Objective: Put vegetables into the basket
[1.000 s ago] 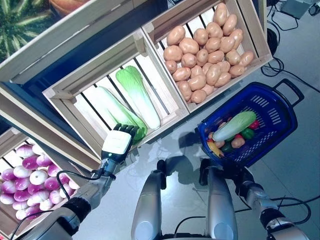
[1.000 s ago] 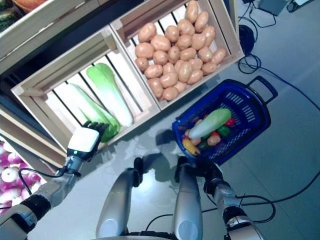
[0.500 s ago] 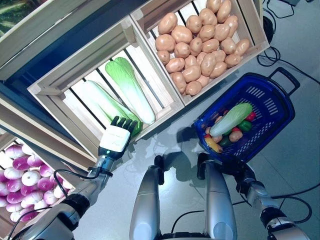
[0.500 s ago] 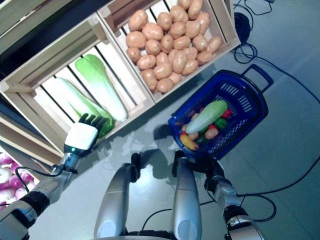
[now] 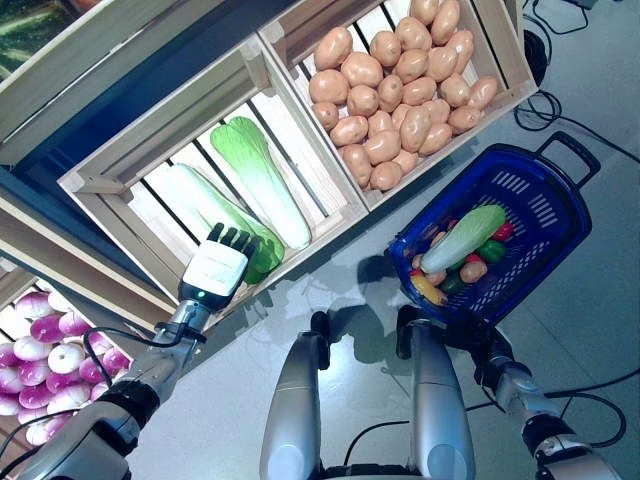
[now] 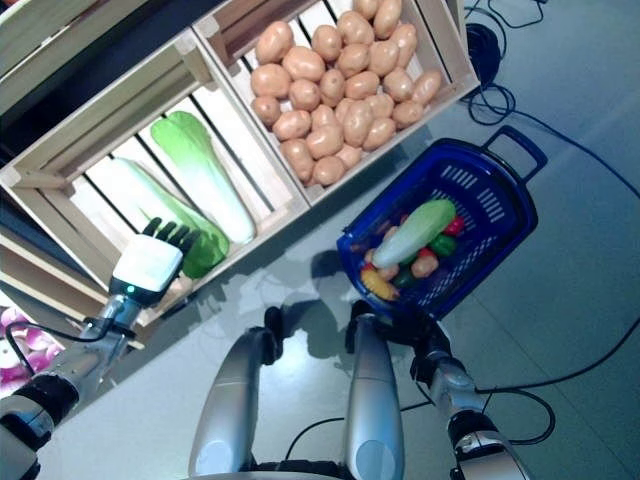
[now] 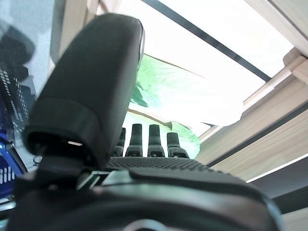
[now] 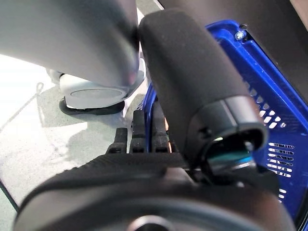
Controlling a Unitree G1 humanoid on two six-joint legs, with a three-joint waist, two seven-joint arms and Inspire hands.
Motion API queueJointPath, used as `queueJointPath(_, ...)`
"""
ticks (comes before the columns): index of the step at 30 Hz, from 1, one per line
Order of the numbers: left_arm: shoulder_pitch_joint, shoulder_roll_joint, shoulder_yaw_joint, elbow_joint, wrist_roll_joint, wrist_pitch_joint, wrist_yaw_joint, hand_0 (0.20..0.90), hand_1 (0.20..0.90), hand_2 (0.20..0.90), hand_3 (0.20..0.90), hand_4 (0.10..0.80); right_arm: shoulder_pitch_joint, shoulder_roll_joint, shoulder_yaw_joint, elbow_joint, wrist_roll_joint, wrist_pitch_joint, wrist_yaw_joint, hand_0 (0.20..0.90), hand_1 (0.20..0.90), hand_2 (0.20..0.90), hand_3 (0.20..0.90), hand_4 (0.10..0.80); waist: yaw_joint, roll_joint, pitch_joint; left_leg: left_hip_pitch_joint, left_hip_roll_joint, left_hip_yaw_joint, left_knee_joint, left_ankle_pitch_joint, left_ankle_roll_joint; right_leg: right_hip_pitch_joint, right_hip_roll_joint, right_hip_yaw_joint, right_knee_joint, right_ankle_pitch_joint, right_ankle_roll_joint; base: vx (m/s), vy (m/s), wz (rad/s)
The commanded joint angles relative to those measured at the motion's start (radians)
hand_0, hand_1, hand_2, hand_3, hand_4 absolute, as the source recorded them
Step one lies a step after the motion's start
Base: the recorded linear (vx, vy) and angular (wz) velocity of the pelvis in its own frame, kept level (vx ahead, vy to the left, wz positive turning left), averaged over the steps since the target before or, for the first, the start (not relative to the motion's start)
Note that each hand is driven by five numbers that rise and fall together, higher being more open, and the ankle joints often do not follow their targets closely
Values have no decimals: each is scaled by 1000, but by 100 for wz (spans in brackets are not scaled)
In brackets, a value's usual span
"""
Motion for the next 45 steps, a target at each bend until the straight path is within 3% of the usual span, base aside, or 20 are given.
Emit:
queueJointPath(1,-4,100,100,-37,12,67,6,900,900,900,900,800,117,-63,-5,-6,17,-6,-16,900,900,900,900,800,-18,17,-37,-22,-23,96,36,11,64,66,3,-17,-26,60,-33,-5,32,1)
queueJointPath(6,-22,126,120,-15,18,62,11,900,900,900,900,800,114,-59,-6,7,16,-23,-13,900,900,900,900,800,-13,14,-31,-26,-20,99,29,10,69,61,7,-22,-31,63,-33,0,0,0)
queueJointPath(13,-54,123,132,7,40,41,131,900,900,900,900,800,108,-49,2,-20,35,-35,-19,900,900,900,900,800,-8,-1,-26,-42,-18,92,31,9,72,53,14,-30,-39,69,-36,10,-1,0)
queueJointPath(14,-63,118,133,21,40,37,139,900,900,900,900,800,109,-48,4,-32,37,-35,-23,900,900,900,900,800,-10,-3,-24,-39,-19,84,47,-21,66,54,17,-24,-22,43,-28,72,-5,-2)
queueJointPath(26,-136,84,159,135,-59,59,245,900,900,900,900,800,106,-48,33,-117,37,-24,-44,900,900,900,900,800,-18,-21,-16,-126,-2,75,91,-22,73,-42,34,-16,28,41,-35,6,9,-3)
queueJointPath(45,-231,52,89,205,-103,15,151,900,900,900,900,800,98,-67,48,-159,57,-23,-51,900,900,900,900,800,-41,-27,-1,-188,-5,74,70,-9,63,-109,52,-7,5,60,-34,4,2,0)
